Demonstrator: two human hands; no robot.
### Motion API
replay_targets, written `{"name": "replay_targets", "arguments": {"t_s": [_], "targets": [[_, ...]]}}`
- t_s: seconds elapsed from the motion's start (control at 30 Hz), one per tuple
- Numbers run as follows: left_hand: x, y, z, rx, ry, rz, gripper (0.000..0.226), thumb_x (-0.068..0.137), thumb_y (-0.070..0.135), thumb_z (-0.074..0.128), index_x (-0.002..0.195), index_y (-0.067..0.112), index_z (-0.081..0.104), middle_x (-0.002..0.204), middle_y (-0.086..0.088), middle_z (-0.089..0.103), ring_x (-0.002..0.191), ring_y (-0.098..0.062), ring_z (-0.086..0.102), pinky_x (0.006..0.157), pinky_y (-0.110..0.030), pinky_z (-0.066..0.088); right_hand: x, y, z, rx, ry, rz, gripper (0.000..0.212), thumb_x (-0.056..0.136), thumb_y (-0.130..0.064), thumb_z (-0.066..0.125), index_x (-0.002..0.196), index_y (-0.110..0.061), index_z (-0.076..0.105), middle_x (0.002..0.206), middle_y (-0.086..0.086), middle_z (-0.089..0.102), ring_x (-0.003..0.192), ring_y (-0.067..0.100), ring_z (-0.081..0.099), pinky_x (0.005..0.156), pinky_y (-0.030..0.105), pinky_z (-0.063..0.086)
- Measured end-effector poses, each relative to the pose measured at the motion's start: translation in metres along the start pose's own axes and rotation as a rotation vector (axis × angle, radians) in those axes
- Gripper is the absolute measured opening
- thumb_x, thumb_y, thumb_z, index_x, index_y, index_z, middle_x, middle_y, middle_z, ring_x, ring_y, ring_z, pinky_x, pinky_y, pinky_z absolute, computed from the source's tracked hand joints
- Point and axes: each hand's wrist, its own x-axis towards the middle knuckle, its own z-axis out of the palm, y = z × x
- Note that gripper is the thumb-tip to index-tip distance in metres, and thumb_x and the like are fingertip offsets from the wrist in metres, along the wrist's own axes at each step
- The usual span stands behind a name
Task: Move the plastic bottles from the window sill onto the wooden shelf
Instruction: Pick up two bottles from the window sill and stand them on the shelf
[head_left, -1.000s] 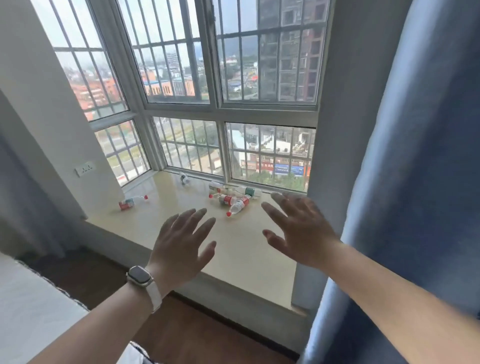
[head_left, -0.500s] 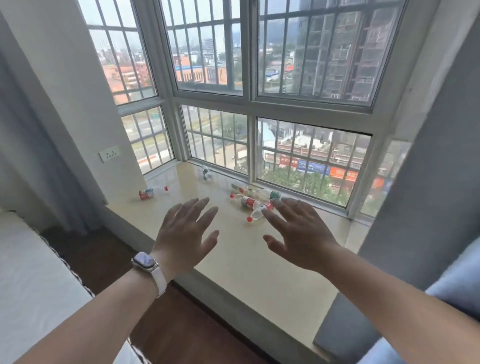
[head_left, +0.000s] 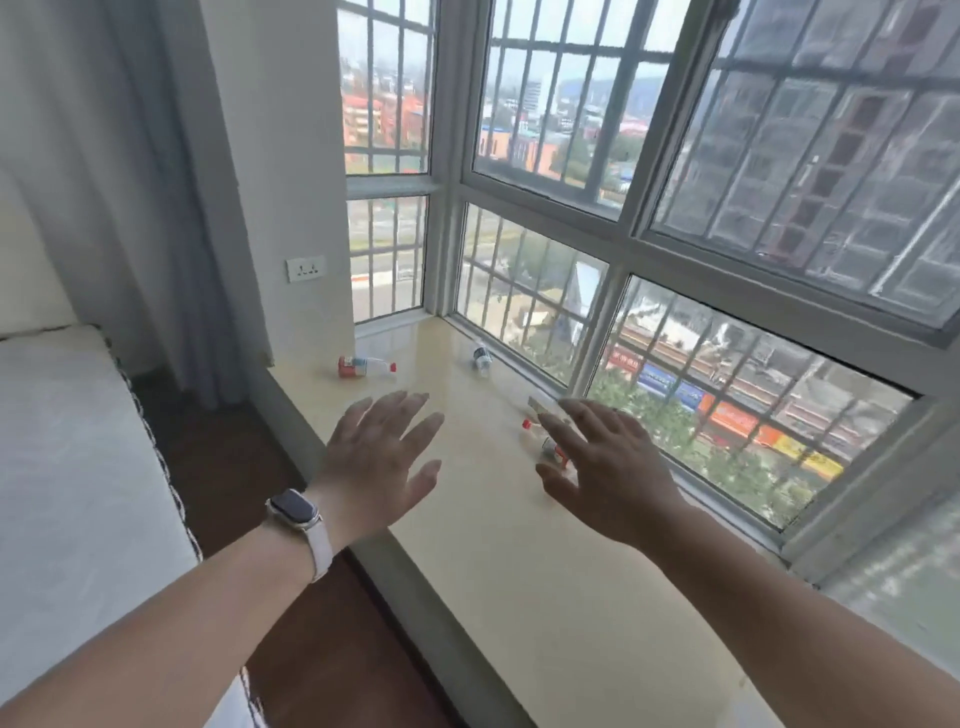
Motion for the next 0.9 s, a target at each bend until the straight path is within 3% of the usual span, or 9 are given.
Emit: {"name": "replay_targets", "arguments": {"t_s": [0.5, 0.9], "targets": [[0.031, -0.078, 0.009, 0.143, -0.102, -0.18, 0.051, 0.088, 0.046, 0.048, 0.13, 0.018, 0.057, 0.14, -0.012, 0.052, 0.128, -0.034, 0.048, 0.105, -0.054, 0.035, 0.126, -0.017, 0.064, 0.115, -0.041, -0.168, 0.061, 0.09, -0.057, 0.039, 0.136, -0.019, 0.057, 0.14, 0.011, 0.055, 0.128, 0.034, 0.05, 0.104, 0.048, 0.039], [0.177, -0.08, 0.084, 0.201, -0.15, -0.146, 0.054, 0.087, 0.046, 0.049, 0.134, 0.02, 0.051, 0.14, -0.008, 0.052, 0.128, -0.029, 0.048, 0.105, -0.047, 0.03, 0.219, 0.106, 0.131, 0.138, -0.037, -0.148, 0.06, 0.091, -0.056, 0.041, 0.137, -0.02, 0.055, 0.141, 0.011, 0.053, 0.131, 0.033, 0.047, 0.107, 0.047, 0.036]]}}
